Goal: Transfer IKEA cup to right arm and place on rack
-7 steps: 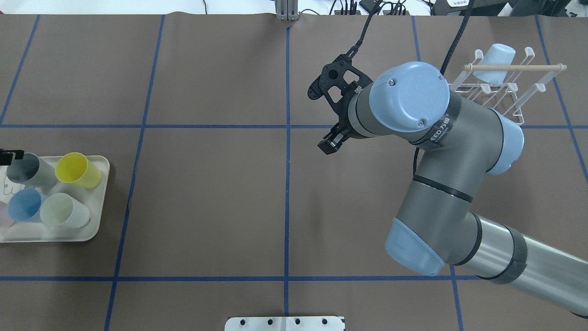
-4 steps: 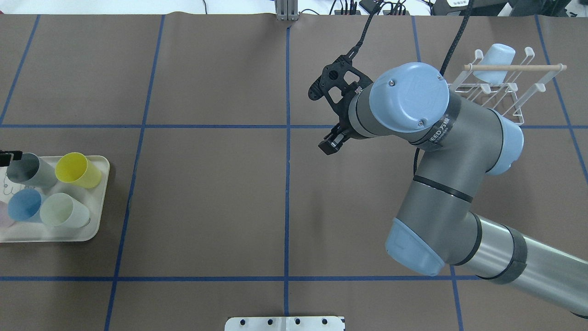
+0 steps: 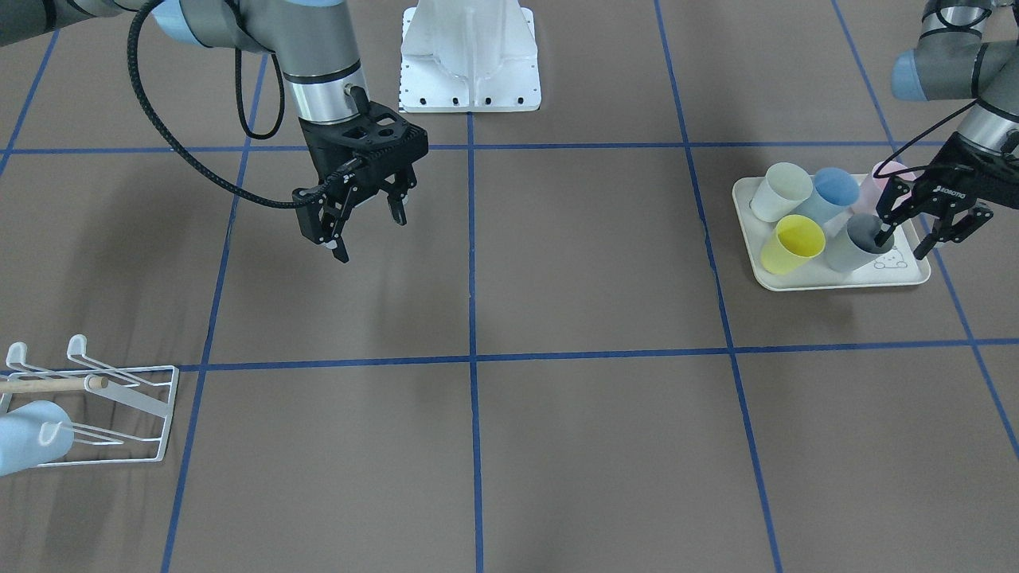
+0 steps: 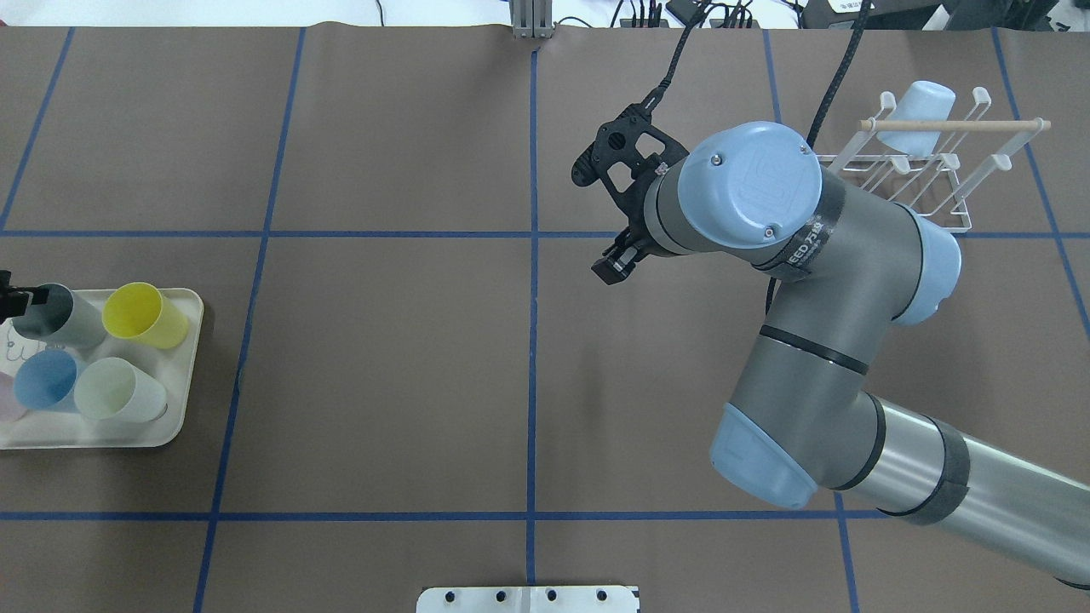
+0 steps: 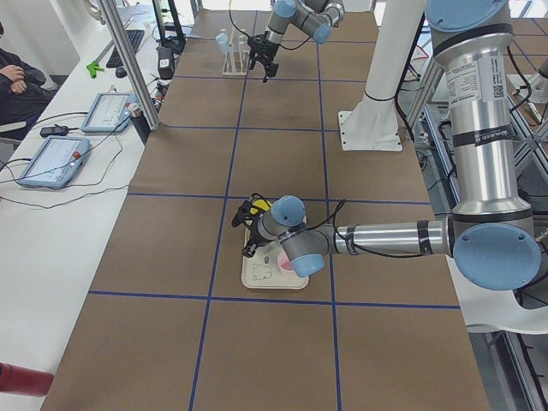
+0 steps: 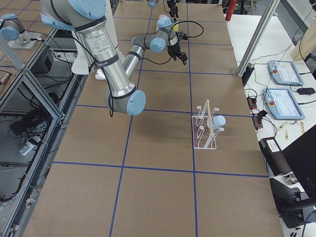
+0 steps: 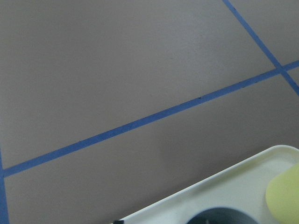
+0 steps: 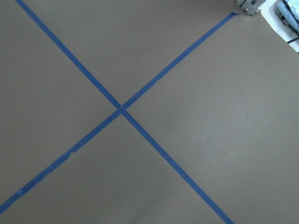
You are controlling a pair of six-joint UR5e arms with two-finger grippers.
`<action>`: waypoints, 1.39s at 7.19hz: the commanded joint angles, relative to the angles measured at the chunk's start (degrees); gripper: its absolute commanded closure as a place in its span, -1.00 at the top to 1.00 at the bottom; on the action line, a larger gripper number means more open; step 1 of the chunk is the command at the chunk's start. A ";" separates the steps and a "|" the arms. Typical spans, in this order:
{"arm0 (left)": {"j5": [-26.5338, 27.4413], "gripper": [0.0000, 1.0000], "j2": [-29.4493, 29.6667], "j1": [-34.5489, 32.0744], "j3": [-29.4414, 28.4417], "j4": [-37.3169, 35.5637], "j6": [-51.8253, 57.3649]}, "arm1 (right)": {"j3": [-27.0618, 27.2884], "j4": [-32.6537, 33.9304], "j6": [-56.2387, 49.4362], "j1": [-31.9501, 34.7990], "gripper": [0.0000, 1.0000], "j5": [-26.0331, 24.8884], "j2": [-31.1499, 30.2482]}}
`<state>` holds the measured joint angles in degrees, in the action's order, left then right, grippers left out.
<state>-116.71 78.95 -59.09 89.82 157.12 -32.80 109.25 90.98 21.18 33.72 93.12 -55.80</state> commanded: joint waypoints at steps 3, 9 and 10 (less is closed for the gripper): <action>-0.35 -0.32 -0.11 0.91 -0.08 1.00 -0.07 | 0.00 -0.02 0.00 -0.05 1.00 -0.14 0.25; -0.71 -1.00 0.50 0.65 0.09 0.47 -0.07 | 0.00 -0.19 0.00 -0.05 1.00 -0.22 0.34; -0.71 -1.00 0.59 -0.83 0.35 0.30 -0.07 | -0.09 -1.24 0.00 -0.05 1.00 -0.66 0.43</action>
<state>-117.41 79.31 -58.74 89.89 157.70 -32.87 109.24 90.57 21.18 33.67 92.84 -55.43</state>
